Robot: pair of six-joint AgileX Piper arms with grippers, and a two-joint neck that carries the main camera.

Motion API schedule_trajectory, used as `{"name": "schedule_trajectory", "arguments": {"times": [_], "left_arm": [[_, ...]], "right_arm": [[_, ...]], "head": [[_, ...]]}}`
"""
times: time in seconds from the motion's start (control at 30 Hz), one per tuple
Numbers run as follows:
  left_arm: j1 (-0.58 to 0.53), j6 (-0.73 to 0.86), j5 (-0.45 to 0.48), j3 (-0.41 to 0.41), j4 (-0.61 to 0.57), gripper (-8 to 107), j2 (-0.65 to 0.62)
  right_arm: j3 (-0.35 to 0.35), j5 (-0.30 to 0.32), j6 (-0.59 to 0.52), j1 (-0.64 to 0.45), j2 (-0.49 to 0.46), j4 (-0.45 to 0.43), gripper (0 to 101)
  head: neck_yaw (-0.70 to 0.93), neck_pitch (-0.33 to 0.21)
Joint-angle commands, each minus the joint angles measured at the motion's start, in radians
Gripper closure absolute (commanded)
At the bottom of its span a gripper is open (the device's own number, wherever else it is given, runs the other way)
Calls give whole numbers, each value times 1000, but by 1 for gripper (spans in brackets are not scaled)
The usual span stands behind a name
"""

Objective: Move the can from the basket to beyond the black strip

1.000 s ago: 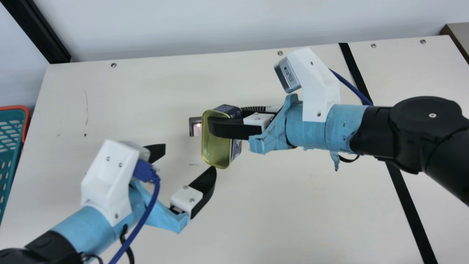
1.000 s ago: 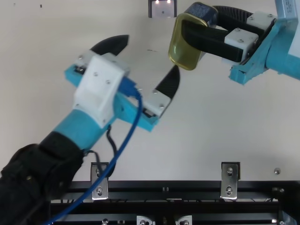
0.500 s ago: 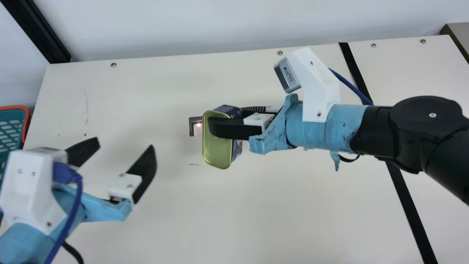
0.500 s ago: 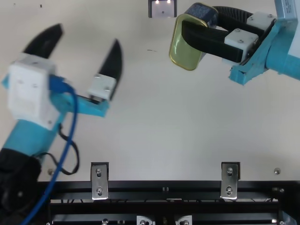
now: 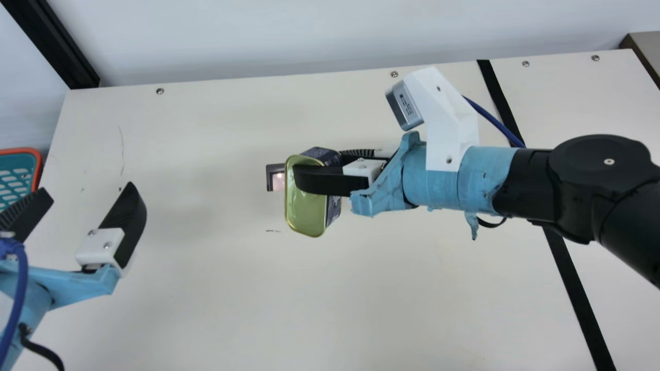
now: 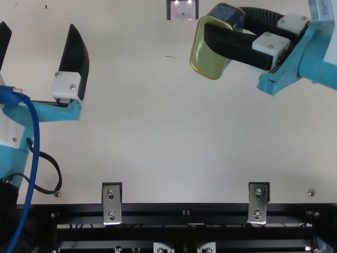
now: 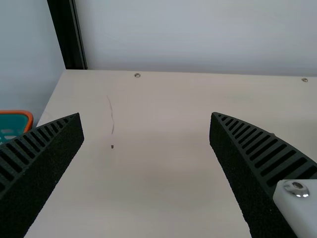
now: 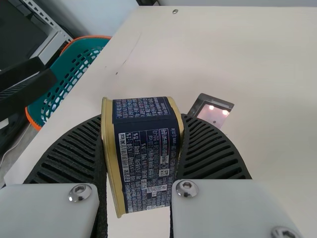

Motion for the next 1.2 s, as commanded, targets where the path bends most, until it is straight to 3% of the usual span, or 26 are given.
{"name": "schedule_trajectory", "arguments": {"times": [0.0, 0.6, 0.87, 1.17], "left_arm": [[0, 0, 0, 0, 0, 9, 0], [0, 0, 0, 0, 0, 9, 0], [0, 0, 0, 0, 0, 9, 0], [0, 0, 0, 0, 0, 9, 0]], "right_arm": [[0, 0, 0, 0, 0, 0, 101], [0, 0, 0, 0, 0, 0, 101], [-19, -26, 64, -7, -9, -51, 101], [-28, -68, 108, -96, -10, -123, 101]], "head": [[-2, -3], [-5, -1], [-44, -1], [-121, -1]]}}
